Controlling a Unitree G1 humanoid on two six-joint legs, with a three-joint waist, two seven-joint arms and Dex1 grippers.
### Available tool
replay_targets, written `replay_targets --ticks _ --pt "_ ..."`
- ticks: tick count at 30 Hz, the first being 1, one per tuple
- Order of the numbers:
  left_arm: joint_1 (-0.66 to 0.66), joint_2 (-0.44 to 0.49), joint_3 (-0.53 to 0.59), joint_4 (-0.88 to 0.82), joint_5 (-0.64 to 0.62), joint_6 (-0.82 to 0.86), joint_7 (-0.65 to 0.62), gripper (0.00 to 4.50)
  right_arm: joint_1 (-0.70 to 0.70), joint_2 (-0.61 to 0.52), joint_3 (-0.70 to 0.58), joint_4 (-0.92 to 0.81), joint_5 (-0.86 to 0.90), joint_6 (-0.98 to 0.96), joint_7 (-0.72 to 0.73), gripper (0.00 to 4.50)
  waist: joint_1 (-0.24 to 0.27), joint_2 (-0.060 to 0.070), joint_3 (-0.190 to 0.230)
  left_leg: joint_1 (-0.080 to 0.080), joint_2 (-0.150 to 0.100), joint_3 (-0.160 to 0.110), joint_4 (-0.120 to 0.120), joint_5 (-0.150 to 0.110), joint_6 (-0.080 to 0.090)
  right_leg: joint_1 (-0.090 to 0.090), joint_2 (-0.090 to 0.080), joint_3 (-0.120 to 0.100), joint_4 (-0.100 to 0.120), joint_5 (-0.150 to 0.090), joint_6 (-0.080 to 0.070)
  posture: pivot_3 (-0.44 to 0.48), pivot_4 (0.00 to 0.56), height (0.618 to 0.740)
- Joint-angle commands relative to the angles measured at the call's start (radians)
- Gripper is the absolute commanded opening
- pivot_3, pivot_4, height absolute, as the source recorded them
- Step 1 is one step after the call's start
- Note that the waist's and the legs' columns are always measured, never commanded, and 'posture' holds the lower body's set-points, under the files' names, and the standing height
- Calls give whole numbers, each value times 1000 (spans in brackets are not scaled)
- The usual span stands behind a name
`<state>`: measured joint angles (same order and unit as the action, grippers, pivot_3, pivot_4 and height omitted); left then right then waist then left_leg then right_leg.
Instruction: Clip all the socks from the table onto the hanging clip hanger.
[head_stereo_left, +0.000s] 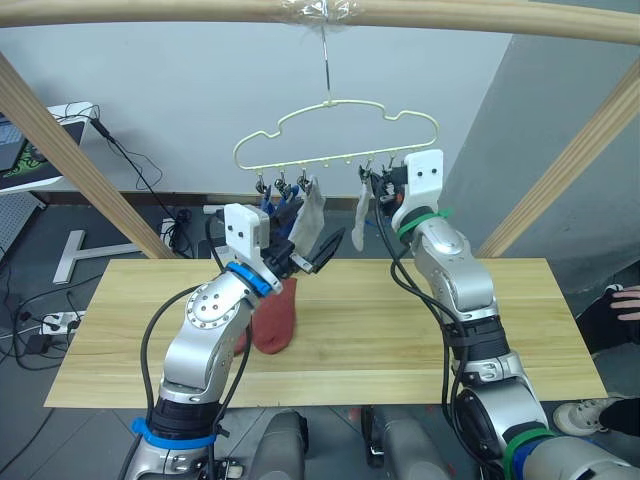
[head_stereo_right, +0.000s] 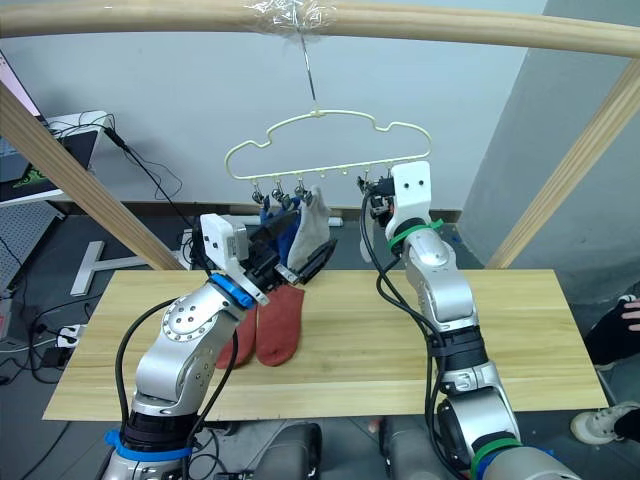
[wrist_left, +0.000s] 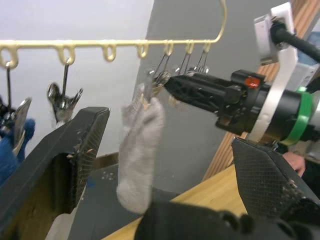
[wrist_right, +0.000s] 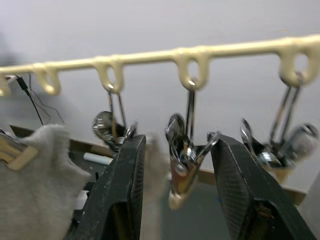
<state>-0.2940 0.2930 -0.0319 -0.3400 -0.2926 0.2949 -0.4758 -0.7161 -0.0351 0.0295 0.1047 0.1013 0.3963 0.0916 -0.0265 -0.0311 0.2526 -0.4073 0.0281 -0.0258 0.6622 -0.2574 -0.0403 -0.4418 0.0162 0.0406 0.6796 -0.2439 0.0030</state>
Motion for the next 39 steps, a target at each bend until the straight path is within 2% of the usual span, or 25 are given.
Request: replay_targets --ticks 1,8,33,36,39 --pt "-41 14 23 -44 -11 -26 -9 4500 -24 18 4 -32 9 -27 13 2029 1 0 0 0 0 0 0 0 0 0 0 0 0 0 0 88 220 740" --pt "-78 14 26 -49 -19 -9 -5 4500 -22 28 -3 -30 7 -26 21 2029 2 0 0 0 0 0 0 0 0 0 0 0 0 0 0 95 224 740" --pt "-83 5 13 -80 -53 17 -10 4500 -28 29 -6 -8 4 -48 22 2029 2 0 0 0 0 0 0 0 0 0 0 0 0 0 0 99 223 740" --pt "-78 6 10 -81 -49 13 -12 4500 -29 26 -6 -5 0 -54 20 1431 2 0 0 0 0 0 0 0 0 0 0 0 0 0 0 99 223 740" --pt "-75 5 10 -87 -49 15 -10 4500 -29 24 -6 -6 -2 -57 19 412 2 0 0 0 0 0 0 0 0 0 0 0 0 0 0 100 221 740"
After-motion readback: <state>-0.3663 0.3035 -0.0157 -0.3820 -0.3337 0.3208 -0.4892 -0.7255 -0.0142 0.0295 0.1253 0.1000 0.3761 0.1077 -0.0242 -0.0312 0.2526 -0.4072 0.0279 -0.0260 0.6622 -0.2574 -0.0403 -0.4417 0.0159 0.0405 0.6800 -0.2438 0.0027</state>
